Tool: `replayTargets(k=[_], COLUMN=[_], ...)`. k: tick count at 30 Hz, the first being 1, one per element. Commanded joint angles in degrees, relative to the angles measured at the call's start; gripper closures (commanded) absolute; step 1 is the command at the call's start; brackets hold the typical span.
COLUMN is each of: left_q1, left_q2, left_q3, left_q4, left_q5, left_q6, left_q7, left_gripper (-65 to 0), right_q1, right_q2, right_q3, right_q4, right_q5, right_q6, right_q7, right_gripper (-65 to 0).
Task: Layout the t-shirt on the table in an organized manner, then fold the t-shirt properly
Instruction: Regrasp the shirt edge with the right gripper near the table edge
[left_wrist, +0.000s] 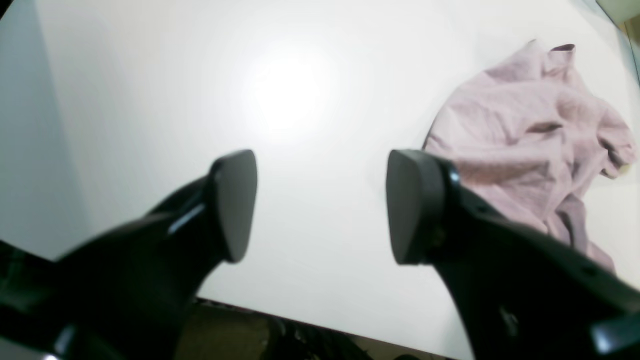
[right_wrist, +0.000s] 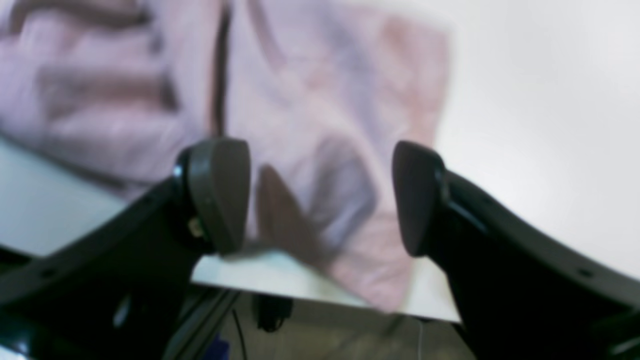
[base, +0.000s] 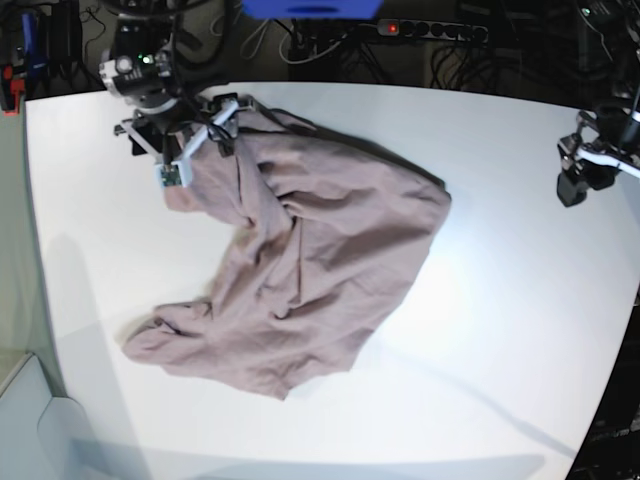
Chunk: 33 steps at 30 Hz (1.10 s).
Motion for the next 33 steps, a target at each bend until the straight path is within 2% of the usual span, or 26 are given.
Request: replayTargets(k=[1,4,6,19,26,28,30,33], left_q1=[-0.1,-0.1,-0.1,-0.9,-0.9,-0.9,-0.8,-0.7], left_q2=[-0.9,-0.9,-0.9,-0.9,-0.9,-0.8,-0.8,-0.7], left_q3=[-0.5,-0.6,-0.5,-0.2,-0.2,-0.2,-0.2,-0.2], left_q4=[0.9,0.8,0.8,0.8,0.8,0.8,0.8,0.8], left_q5=[-0.8,-0.8,-0.8,-0.8,-0.8,-0.8,-0.8,-0.8], left_q6=[-0.1,-0.1,-0.1,-0.1,-0.1,-0.1,-0.1,-0.1], left_q7=[-0.9,-0.9,-0.9,-0.9,-0.9,-0.9,-0.9,-0.9], left_gripper=[-39.5,-39.5,-39.5,-39.5,-39.5,-39.5,-39.5,-39.5], right_q1=[-1.5,-4.9,-5.8,-7.1,-7.1,-7.1,-7.1,-7.1], right_q2=[-0.1,-0.1,-0.1,0.3,0.3,1.2,1.6,1.8], right_q3=[-0.6,-1.2,-1.2,-0.9,-0.9,-1.1,-1.6,-1.8], right_q4=[1.4,1.1,0.9,-2.8,-5.2,-5.7,-5.9,-5.7], right_q5=[0.3,0.3,0.3,0.1,0.1,0.1,0.2,0.2], right_q6=[0.2,0.1,0.0,-0.1,-0.1,-0.1,-0.1,-0.1], right_q7=[2.9,8.5,10.0,10.5,12.8,12.8,12.8,12.5], right_gripper=[-44.5,-44.5,-44.5,-44.4,-43.7,-39.1,-31.5,-12.6])
